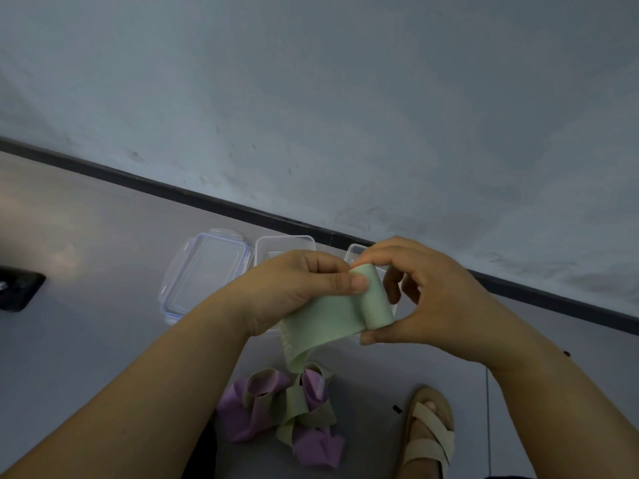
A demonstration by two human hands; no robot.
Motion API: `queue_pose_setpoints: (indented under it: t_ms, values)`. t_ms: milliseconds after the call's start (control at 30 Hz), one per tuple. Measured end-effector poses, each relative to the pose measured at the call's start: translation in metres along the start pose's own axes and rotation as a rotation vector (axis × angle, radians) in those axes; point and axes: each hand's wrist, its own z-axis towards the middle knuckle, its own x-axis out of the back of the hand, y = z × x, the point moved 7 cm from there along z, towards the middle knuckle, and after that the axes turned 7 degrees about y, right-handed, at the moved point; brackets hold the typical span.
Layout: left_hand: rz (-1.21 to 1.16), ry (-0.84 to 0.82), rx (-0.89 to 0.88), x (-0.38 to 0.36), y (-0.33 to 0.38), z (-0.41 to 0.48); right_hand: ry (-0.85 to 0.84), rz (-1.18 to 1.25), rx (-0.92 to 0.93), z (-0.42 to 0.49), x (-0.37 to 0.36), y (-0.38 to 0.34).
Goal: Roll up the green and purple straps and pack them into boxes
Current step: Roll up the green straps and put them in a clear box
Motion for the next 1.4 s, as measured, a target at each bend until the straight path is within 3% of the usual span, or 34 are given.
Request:
queue_pose_setpoints:
  t_ms: [400, 500, 667, 933, 1167, 1400]
  values:
    - [0.096, 0.050, 0.014, 0.000, 0.001, 0.000, -0.015, -0.178, 0.045, 0.001, -0.004, 0.002]
    - [0.004, 0.108, 0.006, 0.005, 0.004, -0.001, 0.009, -0.087, -0.030, 0.001, -0.004, 0.005]
    - [-0.177, 0.223, -0.031, 0.014, 0.001, 0.003, 0.047, 0.232, -0.338, 0.000, -0.002, 0.015]
    - [-0.237, 0.316, -0.090, 0.017, 0.000, 0.009, 0.387, 0.626, -0.540, 0.001, -0.012, 0.023]
    - [-0.270, 0.294, -0.119, 0.014, 0.002, 0.010, 0.415, 0.658, -0.616, -0.002, -0.017, 0.032]
    - [-0.216, 0.254, -0.138, 0.007, 0.008, 0.008, 0.441, 0.542, -0.523, 0.000, -0.006, 0.032]
